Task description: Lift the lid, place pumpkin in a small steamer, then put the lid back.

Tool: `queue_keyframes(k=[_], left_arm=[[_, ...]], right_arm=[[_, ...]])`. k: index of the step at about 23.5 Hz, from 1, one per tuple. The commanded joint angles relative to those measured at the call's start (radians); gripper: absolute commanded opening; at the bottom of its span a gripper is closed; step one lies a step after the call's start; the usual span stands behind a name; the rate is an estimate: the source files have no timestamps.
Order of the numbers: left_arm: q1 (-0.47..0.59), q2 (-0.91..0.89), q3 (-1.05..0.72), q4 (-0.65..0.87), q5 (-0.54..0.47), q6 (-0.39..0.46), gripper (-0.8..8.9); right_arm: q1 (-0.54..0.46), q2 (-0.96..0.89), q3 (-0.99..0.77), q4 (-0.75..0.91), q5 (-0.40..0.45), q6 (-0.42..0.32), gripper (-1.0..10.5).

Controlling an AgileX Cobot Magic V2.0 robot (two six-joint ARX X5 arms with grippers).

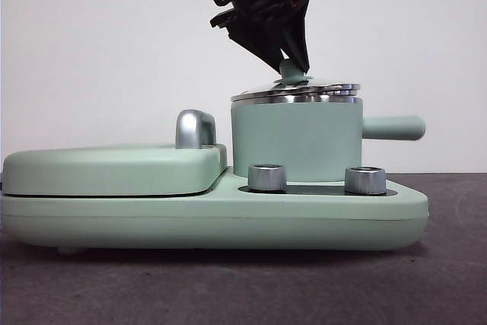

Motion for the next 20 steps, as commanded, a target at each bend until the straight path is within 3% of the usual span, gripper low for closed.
queue_keyframes(k=[1,12,20], left_arm=[[-0.004,-0.007,0.027,-0.017,-0.018,-0.019,0.17],[-0.01,0.037,0.027,-0.023,-0.018,-0.063,0.42],[-0.015,0.04,0.031,0.009,-0.018,-0.075,4.86]], right_arm=[[0.006,0.001,0.006,0.012,0.001,0.013,5.5],[0.006,0.001,0.006,0.012,0.001,0.013,5.5],[0.006,0.001,0.006,0.012,0.0,0.013,5.5]])
